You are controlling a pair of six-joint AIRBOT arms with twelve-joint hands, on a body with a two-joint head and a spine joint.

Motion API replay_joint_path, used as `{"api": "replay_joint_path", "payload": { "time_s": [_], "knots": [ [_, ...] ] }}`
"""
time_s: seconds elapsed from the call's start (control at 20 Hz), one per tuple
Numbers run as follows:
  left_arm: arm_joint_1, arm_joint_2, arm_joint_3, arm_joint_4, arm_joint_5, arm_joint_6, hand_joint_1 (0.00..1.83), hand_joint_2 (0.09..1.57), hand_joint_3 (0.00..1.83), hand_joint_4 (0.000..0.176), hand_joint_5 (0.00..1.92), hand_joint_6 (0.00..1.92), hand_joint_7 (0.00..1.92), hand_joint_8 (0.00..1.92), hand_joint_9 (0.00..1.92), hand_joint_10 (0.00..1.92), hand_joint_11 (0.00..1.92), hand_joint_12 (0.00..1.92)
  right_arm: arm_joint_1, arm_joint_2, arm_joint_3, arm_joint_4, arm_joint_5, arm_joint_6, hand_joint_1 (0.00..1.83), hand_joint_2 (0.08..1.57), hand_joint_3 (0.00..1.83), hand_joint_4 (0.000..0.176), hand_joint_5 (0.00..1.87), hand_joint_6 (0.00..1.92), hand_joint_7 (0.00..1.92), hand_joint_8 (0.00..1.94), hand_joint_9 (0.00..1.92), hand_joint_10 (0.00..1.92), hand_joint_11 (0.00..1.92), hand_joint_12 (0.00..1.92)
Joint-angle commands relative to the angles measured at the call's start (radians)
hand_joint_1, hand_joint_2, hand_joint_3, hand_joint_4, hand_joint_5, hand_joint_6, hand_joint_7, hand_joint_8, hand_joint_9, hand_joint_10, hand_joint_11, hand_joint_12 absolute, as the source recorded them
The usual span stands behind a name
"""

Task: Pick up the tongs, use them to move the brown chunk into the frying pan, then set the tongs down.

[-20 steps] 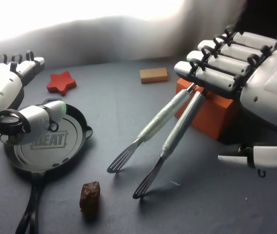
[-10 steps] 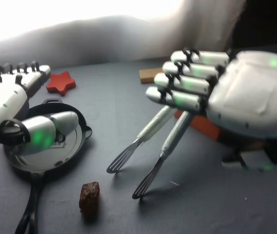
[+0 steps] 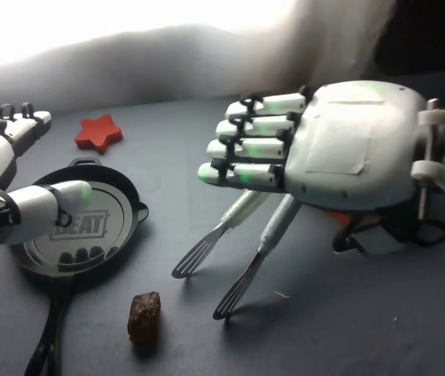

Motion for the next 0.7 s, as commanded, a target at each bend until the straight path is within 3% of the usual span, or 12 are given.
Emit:
{"api": "replay_joint_path", "payload": {
  "time_s": [0.0, 0.05, 0.25, 0.45, 0.65],
  "knots": [
    [-0.003, 0.014, 0.000, 0.050, -0.097, 0.000, 0.08, 1.30, 0.00, 0.000, 0.09, 0.01, 0.12, 0.00, 0.13, 0.00, 0.00, 0.60, 0.027, -0.011, 0.019, -0.001, 0.063, -0.013, 1.07, 0.88, 0.00, 0.000, 0.00, 0.00, 0.00, 0.00, 0.00, 0.00, 0.00, 0.00],
    [0.000, 0.016, -0.004, 0.050, -0.097, 0.000, 0.08, 1.31, 0.00, 0.000, 0.07, 0.01, 0.10, 0.00, 0.11, 0.00, 0.00, 0.50, 0.032, -0.033, 0.042, -0.001, 0.052, -0.012, 1.07, 0.89, 0.00, 0.000, 0.00, 0.00, 0.00, 0.00, 0.00, 0.00, 0.00, 0.00],
    [-0.004, 0.018, -0.001, 0.031, -0.111, 0.029, 0.00, 1.31, 0.00, 0.000, 0.07, 0.01, 0.12, 0.00, 0.13, 0.01, 0.00, 0.65, 0.038, -0.106, 0.118, -0.001, 0.048, -0.018, 1.05, 0.88, 0.00, 0.000, 0.00, 0.00, 0.00, 0.00, 0.00, 0.00, 0.00, 0.00],
    [0.001, 0.017, 0.019, -0.004, -0.113, 0.045, 0.03, 1.32, 0.00, 0.000, 0.05, 0.00, 0.10, 0.00, 0.10, 0.00, 0.00, 0.55, 0.034, -0.151, 0.167, -0.001, 0.036, -0.062, 1.09, 0.87, 0.00, 0.000, 0.00, 0.00, 0.00, 0.00, 0.00, 0.00, 0.00, 0.00],
    [0.008, 0.017, 0.034, -0.016, -0.113, 0.040, 0.08, 1.30, 0.00, 0.000, 0.10, 0.01, 0.17, 0.01, 0.16, 0.02, 0.00, 0.68, 0.020, -0.154, 0.178, 0.000, 0.020, -0.067, 1.06, 0.87, 0.00, 0.000, 0.00, 0.00, 0.00, 0.00, 0.00, 0.00, 0.00, 0.00]
  ]
}}
